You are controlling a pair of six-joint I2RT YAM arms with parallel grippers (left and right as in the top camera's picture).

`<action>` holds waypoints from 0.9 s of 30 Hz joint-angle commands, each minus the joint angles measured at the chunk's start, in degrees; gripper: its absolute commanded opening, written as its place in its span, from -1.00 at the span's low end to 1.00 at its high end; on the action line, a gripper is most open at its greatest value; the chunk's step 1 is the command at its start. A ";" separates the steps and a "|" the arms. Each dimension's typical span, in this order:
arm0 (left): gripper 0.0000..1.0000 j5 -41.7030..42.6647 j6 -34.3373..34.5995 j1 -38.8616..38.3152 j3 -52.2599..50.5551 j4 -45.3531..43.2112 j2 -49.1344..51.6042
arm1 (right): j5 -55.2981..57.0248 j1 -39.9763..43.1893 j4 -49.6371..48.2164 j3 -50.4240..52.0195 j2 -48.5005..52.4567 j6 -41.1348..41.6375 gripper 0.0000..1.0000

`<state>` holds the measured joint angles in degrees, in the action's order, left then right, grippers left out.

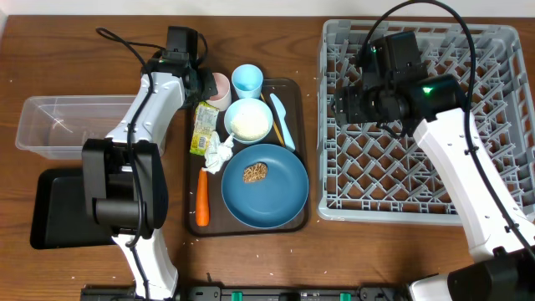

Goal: Sort waste into correct bins and load items into the dishwasher rack
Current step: 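Reach the left gripper to the pink cup and grasp it, then lift the pink cup and hand it to the right gripper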

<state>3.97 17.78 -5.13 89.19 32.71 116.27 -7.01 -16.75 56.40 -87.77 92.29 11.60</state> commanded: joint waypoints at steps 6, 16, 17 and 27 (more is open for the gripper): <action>-0.88 -0.57 -0.59 0.98 0.46 1.40 -8.81 | 0.17 -0.90 0.15 -1.05 -0.24 0.13 0.61; -0.88 4.02 -1.64 1.01 0.46 8.11 -18.23 | 0.13 -0.90 -1.79 -1.05 -0.24 -3.02 0.62; -0.88 6.78 -1.73 1.14 0.46 8.48 -19.50 | 0.13 -0.90 -2.25 -1.05 -0.24 -4.13 0.63; -0.88 42.95 -1.51 9.79 0.46 8.87 -29.55 | -20.26 2.19 -11.50 -1.05 -0.59 -8.98 0.71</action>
<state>31.38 16.29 1.72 89.19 41.39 87.81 -14.61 -16.14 46.48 -87.77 92.29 6.48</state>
